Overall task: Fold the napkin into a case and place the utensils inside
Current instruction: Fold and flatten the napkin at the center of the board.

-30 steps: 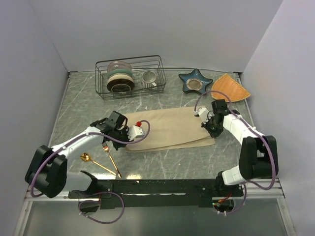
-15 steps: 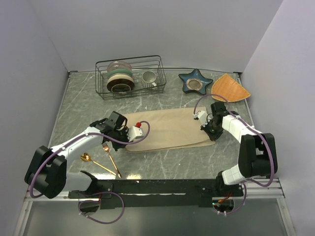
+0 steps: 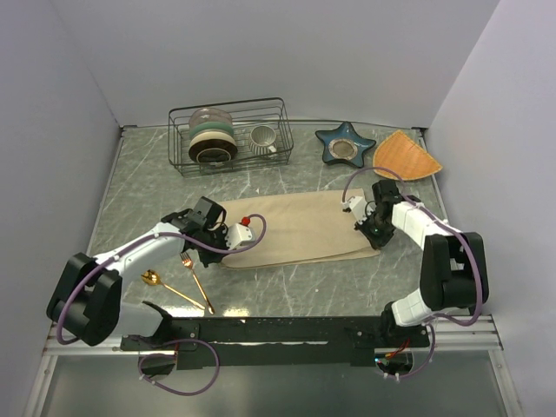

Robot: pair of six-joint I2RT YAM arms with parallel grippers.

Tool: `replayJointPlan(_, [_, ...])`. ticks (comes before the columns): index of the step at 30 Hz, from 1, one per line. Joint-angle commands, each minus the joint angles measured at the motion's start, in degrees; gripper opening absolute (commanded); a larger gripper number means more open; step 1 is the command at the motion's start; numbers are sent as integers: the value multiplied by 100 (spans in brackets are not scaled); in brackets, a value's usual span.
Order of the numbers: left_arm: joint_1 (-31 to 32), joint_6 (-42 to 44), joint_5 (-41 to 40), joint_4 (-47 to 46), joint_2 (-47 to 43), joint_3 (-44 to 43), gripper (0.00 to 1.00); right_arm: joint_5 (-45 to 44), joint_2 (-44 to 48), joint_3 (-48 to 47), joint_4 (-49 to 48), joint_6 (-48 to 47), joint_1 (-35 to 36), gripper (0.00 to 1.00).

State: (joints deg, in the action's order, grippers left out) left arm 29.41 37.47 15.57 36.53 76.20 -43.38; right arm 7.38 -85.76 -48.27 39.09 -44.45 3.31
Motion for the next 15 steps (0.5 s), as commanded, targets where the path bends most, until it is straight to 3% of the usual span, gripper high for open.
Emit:
replayJointPlan(1, [21, 93, 104, 187, -308, -198, 1, 9, 507, -288, 388, -134, -103, 0])
replayJointPlan(15, [91, -196, 174, -93, -89, -119, 1, -193, 165, -165, 2, -73, -111, 0])
